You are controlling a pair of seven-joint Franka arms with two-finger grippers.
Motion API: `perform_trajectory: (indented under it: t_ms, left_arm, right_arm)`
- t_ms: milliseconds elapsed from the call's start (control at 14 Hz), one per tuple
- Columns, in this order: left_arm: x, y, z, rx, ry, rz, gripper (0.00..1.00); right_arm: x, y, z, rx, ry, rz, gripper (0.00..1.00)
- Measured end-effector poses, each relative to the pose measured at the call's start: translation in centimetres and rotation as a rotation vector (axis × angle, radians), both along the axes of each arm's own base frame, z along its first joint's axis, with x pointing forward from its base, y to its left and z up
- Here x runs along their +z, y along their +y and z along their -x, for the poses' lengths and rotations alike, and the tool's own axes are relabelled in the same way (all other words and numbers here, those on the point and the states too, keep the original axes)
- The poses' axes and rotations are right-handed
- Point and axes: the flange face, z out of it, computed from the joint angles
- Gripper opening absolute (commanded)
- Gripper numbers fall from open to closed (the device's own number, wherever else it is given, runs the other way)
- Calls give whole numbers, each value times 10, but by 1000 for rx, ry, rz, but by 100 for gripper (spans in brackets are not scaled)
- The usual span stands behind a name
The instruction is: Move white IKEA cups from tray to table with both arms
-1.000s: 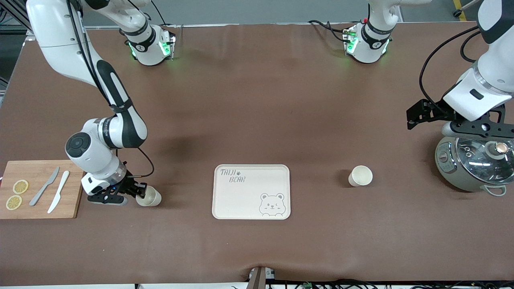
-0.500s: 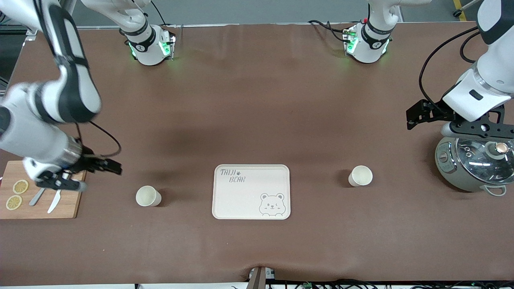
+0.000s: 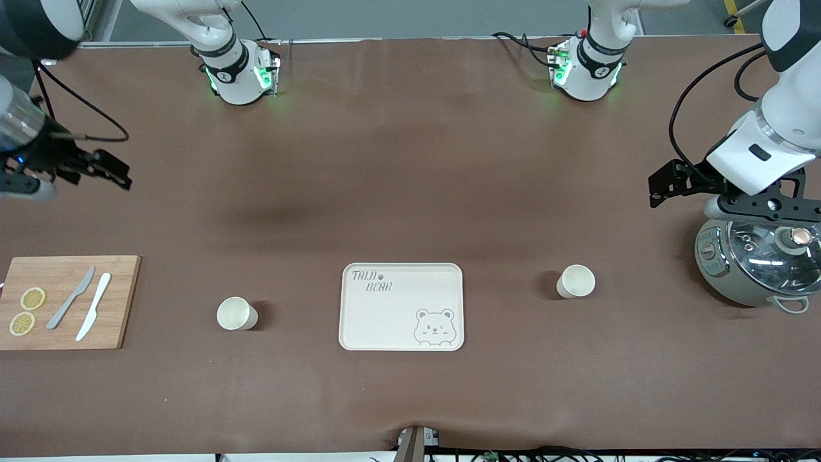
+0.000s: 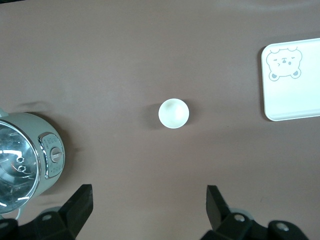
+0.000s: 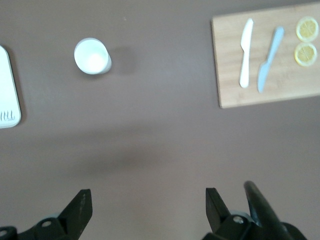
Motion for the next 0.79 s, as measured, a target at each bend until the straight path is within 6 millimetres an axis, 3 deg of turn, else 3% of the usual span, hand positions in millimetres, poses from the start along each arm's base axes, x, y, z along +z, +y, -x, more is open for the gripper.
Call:
perform_trajectory:
  t_ms: [143,286,357,500,643,786]
  left_arm:
    - [0,0,0,0,0,0,100]
    - [0,0,0,0,0,0,100]
    - [0,0,0,0,0,0,100]
    - [0,0,0,0,1,0,100]
    - [-1,0,0,-1,2,0,100]
    - [-3,0,-1,-1,5,-1,100]
  right_arm:
    - [37,-1,13,-4,-5,0,100]
    - [74,1,11,-2,-67,3,100]
    - [80,1,5,-4,-82,4,100]
    - [74,-3,-21,-11,-77,6,100]
    - [56,-7,-44,-17,-50,9,100]
    - [48,-7,-53,-16,-39,12,100]
